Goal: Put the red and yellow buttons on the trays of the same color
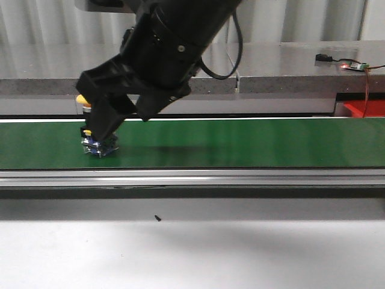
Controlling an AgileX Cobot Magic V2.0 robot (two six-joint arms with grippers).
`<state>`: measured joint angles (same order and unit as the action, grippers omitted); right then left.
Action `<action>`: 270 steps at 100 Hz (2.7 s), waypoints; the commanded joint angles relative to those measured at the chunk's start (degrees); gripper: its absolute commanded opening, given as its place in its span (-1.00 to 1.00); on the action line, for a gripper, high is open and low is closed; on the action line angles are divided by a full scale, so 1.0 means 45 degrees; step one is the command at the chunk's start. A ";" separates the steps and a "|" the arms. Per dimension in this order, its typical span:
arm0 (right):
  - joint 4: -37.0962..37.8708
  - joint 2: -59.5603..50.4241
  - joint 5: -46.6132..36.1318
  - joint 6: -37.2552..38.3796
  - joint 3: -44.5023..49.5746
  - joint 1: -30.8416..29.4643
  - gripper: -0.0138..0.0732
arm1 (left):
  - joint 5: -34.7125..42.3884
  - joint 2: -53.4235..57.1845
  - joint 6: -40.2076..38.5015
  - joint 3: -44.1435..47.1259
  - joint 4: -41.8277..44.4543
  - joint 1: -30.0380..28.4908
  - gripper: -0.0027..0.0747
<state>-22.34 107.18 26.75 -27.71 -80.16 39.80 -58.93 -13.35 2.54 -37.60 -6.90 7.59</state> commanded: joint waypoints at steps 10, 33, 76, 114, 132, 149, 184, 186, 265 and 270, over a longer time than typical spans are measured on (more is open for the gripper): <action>-0.0958 0.0416 -0.0051 -0.0149 -0.1911 0.0013 0.58 | 0.0803 -0.0140 -0.0059 -0.0290 -0.0163 0.0090 -0.98; -0.1079 0.1360 0.0216 -0.0149 -0.2779 0.0013 0.37 | 0.0803 -0.0140 -0.0059 -0.0290 -0.0163 0.0090 -0.98; -0.1079 0.1230 -0.0151 -0.0149 -0.2767 0.0013 -0.22 | 0.0803 -0.0140 -0.0059 -0.0290 -0.0163 0.0090 -0.98; -0.1079 -0.1102 -0.0496 -0.0149 -0.0611 -0.1136 -0.22 | 0.0803 -0.0140 -0.0059 -0.0290 -0.0163 0.0090 -0.98; -0.1079 -0.2708 -0.0826 -0.0149 0.0861 -0.2315 -0.22 | 0.0803 -0.0140 -0.0059 -0.0290 -0.0163 0.0090 -0.98; -0.1079 -0.4009 -0.0967 -0.0149 0.2269 -0.3758 -0.22 | 0.0803 -0.0140 -0.0059 -0.0290 -0.0163 0.0090 -0.98; -0.1109 -0.6005 -0.0985 -0.0092 0.4370 -0.7633 -0.22 | 0.0803 -0.0140 -0.0059 -0.0290 -0.0163 0.0090 -0.98; -0.1107 -0.6088 -0.0985 -0.0092 0.4469 -0.7861 -0.22 | 0.0803 -0.0140 -0.0059 -0.0290 -0.0163 0.0090 -0.98; -0.1739 -0.6022 -0.1301 -0.0029 0.6087 -1.4624 -0.22 | 0.0803 -0.0140 -0.0059 -0.0290 -0.0163 0.0090 -0.98; -0.1879 -0.5739 -0.1301 0.0020 0.6087 -1.4764 -0.22 | 0.0803 -0.0140 -0.0059 -0.0290 -0.0163 0.0090 -0.98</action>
<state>-28.87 81.36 23.99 -27.71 -51.30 -25.22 -58.97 -13.35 2.54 -37.60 -6.90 7.59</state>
